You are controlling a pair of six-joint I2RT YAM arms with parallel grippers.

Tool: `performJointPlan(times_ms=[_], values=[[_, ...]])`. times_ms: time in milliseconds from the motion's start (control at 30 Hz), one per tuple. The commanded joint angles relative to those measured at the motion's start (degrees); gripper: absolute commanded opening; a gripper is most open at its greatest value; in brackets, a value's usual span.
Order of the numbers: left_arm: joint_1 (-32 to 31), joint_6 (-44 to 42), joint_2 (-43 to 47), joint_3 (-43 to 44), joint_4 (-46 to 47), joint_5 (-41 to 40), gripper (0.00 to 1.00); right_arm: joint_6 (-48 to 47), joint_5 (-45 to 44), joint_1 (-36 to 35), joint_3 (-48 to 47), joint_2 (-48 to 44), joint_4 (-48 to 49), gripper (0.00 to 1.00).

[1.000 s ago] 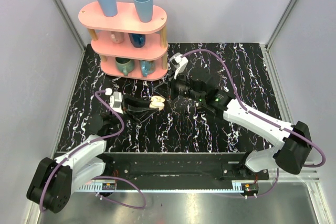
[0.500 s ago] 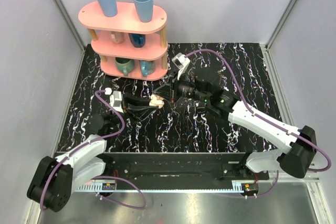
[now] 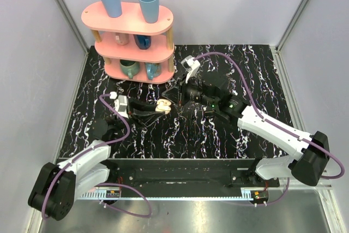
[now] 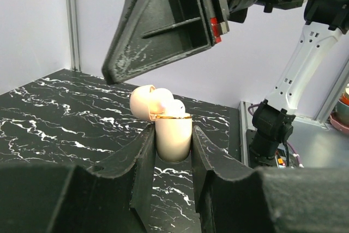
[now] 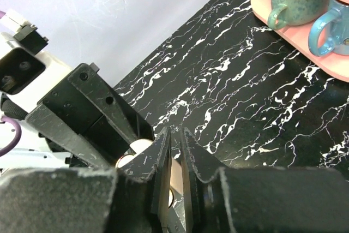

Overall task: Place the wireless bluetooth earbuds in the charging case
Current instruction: Close the charging case.

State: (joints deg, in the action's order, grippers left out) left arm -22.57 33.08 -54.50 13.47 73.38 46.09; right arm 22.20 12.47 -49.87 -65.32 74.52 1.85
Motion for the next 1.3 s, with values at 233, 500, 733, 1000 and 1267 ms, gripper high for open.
performJointPlan(times_ms=[233,500,733,1000,1267], values=[[0.0,-0.4,0.7,1.6,19.2,2.2,0.00,-0.1,8.0,0.0,-4.6,3.9,-1.1,0.19],[-0.1,-0.7,0.9,1.8,19.0,1.5,0.00,1.0,8.5,0.0,-2.2,2.6,-0.9,0.19],[0.0,-2.2,1.0,1.1,17.9,-1.2,0.00,2.2,14.3,-0.1,-2.1,2.1,-1.1,0.19],[-0.1,-3.6,2.2,1.1,15.7,-2.0,0.00,2.0,12.8,-0.1,-1.6,-0.1,-4.4,0.19],[0.0,-4.5,3.1,1.6,13.6,-2.8,0.00,3.6,13.8,-0.2,-1.7,0.5,-4.4,0.19]])
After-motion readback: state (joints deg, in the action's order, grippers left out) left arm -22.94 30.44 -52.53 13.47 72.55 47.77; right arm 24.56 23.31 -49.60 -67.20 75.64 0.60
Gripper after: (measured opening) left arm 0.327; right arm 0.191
